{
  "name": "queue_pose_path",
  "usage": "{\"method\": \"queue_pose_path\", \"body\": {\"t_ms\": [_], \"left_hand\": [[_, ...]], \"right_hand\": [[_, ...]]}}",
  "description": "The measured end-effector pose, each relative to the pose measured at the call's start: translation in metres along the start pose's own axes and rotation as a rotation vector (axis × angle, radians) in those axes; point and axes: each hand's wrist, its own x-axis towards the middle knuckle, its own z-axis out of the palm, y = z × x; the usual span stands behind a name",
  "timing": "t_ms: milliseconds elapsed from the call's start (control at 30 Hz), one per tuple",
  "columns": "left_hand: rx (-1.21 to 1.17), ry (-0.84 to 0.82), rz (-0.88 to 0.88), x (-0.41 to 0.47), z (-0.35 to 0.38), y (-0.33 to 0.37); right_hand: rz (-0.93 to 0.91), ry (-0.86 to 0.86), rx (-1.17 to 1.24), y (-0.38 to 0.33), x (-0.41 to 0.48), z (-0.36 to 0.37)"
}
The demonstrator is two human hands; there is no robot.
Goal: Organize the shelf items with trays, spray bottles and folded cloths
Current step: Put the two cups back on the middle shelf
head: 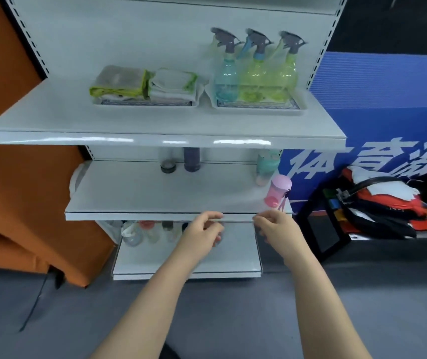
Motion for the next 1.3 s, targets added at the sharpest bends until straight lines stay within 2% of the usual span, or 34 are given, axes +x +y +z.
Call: {"method": "queue_pose_path", "body": {"t_ms": [133, 300, 500, 767, 867, 1000, 1133, 1300], "left_hand": [[0.115, -0.068, -0.08, -0.017, 0.043, -0.035], [0.206, -0.061, -0.118, -0.015, 0.063, -0.056], [0.278, -0.02, -0.126, 0.026, 0.07, -0.064], [0.392, 0.009, 0.041, 0.152, 0.073, -0.06], [0.447, 0.024, 0.105, 0.204, 0.075, -0.062], [0.48, 0.004, 0.193, 0.275, 0.09, -0.073], [0.487, -0.002, 0.241, 0.339, 0.116, -0.088], [0.432, -0.042, 0.271, 0.409, 0.154, -0.101]], "right_hand": [[0.053, -0.01, 0.009, 0.041, -0.006, -0.027], [0.099, 0.009, 0.018, 0.067, -0.001, -0.045], [0.149, 0.034, 0.031, 0.077, 0.025, -0.049], [0.14, 0.126, 0.011, 0.084, 0.111, -0.023], [0.1, 0.218, 0.015, 0.09, 0.152, -0.007], [0.144, 0.361, 0.09, 0.112, 0.21, 0.009], [0.117, 0.388, 0.254, 0.139, 0.25, 0.02], [0.028, 0.448, 0.326, 0.162, 0.289, 0.028]]}}
